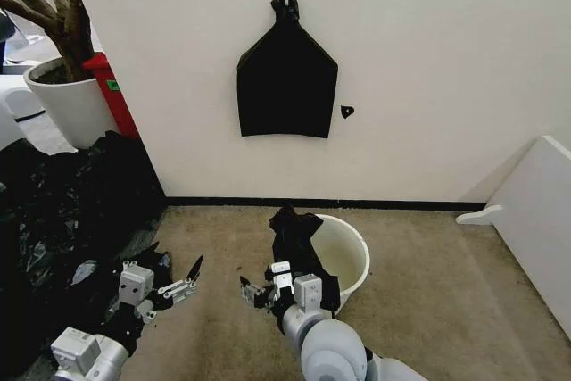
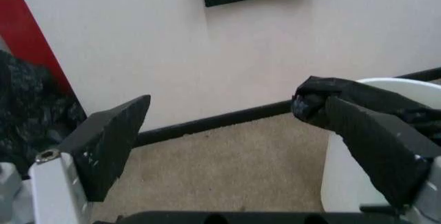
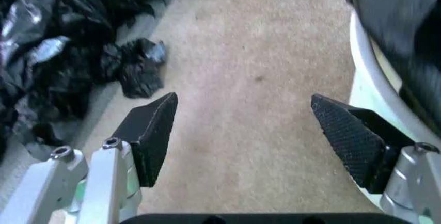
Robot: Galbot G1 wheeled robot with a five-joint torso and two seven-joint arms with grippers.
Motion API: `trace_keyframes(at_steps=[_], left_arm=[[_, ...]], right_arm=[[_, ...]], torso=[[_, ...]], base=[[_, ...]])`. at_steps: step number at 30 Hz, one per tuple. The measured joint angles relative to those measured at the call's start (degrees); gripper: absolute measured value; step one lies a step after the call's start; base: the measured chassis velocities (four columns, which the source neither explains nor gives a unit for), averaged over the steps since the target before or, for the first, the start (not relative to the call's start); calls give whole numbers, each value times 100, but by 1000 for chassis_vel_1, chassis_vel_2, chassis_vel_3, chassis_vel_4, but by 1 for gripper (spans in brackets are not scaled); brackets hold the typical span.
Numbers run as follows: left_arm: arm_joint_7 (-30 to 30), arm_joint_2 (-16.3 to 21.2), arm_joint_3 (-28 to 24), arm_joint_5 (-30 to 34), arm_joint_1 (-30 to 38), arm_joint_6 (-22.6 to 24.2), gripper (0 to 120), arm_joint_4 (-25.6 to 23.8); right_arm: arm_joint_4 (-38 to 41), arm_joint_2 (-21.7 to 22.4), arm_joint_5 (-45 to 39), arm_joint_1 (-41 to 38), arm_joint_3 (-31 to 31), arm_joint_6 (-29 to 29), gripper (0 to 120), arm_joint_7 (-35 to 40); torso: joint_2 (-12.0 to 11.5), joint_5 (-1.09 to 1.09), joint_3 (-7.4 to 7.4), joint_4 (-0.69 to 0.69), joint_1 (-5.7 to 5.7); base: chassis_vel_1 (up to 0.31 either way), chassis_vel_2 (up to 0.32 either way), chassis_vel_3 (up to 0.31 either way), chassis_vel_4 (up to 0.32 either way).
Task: Place the garbage bag over the trash bin.
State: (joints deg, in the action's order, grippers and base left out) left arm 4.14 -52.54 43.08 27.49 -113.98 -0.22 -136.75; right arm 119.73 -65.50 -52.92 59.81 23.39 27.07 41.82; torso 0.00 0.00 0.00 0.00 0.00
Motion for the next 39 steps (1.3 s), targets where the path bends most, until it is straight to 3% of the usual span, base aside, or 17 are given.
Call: trace_keyframes(at_steps=[9, 15, 17, 21, 25, 27, 29, 35, 39], left_arm=[[18, -2, -9, 30, 39, 20, 100, -7], [275, 279, -194, 402, 477, 369, 100, 15], [375, 359, -289, 505, 604, 469, 100, 16], [1199, 922, -1242, 1384, 1510, 1064, 100, 150], [1586, 1195, -1594, 2012, 1950, 1409, 100, 275], [1865, 1276, -2079, 2482, 2469, 1630, 100, 383], [1982, 1267, -2335, 2636, 2772, 1705, 100, 446], [2878, 669, -4283, 3289, 4851, 2206, 100, 873], [3436, 460, -4696, 3626, 5443, 2621, 100, 957]], right_arm=[[355, 177, 315, 95, -27, -141, 73, -160], [1126, 800, 451, 201, -1265, -224, 96, -854], [1207, 915, 436, 252, -1527, -224, 98, -938], [1319, 1460, 91, 525, -2822, -220, 100, -1171], [1022, 1558, -72, 494, -3157, -216, 100, -1226], [763, 1552, -70, 499, -3293, -216, 100, -1276], [693, 1539, -59, 546, -3348, -217, 100, -1277], [473, 1415, 91, 815, -3582, -239, 100, -1251], [410, 1325, 115, 845, -3625, -252, 100, -1222]], torso=[[0, 2, 0, 1, 0], [0, 2, 0, 2, 0], [0, 3, 0, 1, 0], [0, -1, 1, -5, 0], [0, 4, 1, -3, 0], [0, 4, 1, 5, 0], [0, 0, 1, 4, 0], [0, 2, 1, -2, 0], [0, 1, 1, -1, 0]], base=[[0, 0, 0, 0], [0, 0, 0, 0], [0, 0, 0, 0], [0, 0, 0, 0], [0, 0, 0, 0], [0, 0, 0, 0], [0, 0, 0, 0], [0, 0, 0, 0], [0, 0, 0, 0]])
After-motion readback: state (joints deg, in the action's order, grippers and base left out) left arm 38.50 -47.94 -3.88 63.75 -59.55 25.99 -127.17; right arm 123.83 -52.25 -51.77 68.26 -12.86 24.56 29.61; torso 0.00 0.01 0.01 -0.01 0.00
